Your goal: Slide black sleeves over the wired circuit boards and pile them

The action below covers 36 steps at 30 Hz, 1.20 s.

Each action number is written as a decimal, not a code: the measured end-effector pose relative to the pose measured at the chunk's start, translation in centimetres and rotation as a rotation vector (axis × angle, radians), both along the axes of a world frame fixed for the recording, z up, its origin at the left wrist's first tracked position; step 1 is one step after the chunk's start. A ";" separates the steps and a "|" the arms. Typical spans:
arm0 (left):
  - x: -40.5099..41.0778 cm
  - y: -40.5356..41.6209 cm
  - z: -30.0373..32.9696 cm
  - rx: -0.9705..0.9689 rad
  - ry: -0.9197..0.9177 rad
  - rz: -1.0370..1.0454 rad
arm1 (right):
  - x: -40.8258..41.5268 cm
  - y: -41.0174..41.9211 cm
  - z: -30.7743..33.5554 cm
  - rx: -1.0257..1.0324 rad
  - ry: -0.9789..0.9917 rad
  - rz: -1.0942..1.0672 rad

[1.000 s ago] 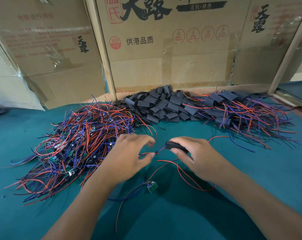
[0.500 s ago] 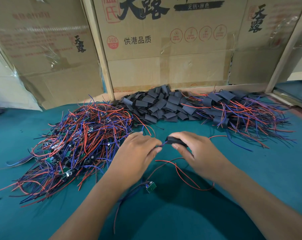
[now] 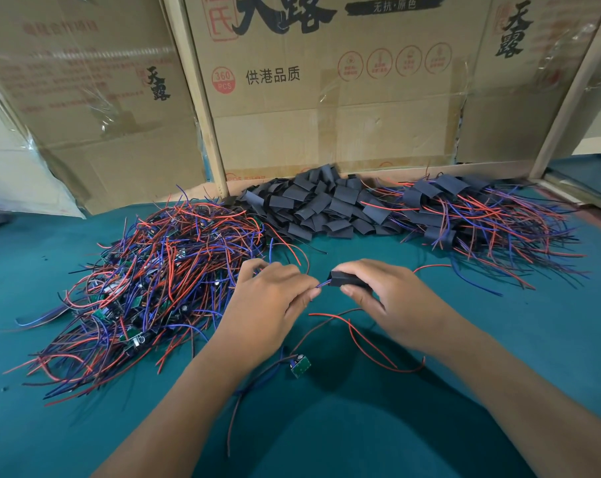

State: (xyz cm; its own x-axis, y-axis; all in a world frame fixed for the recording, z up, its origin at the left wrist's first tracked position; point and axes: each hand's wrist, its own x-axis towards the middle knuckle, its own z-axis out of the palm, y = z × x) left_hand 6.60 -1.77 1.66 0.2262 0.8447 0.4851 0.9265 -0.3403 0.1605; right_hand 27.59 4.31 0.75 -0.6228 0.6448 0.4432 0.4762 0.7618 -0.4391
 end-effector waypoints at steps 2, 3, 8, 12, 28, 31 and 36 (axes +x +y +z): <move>0.0 0.0 0.1 0.032 0.043 0.013 | 0.0 0.1 0.0 -0.002 -0.015 0.002; 0.0 -0.1 0.1 0.050 0.058 0.014 | 0.0 0.1 0.0 -0.007 -0.021 0.002; 0.1 -0.2 0.3 0.115 0.144 0.020 | 0.1 0.1 -0.1 -0.004 -0.077 -0.012; 0.3 -0.3 0.3 0.146 0.183 0.026 | 0.1 0.1 0.0 -0.005 -0.093 0.006; 0.2 -0.1 0.0 0.236 0.222 -0.017 | -0.1 0.1 0.0 0.002 -0.139 0.057; 0.2 0.0 -0.2 0.261 0.198 -0.022 | 0.0 -0.1 0.3 0.002 -0.096 0.063; -0.1 0.1 -0.2 0.358 0.063 0.038 | 1.7 1.7 3.7 0.073 0.034 -0.132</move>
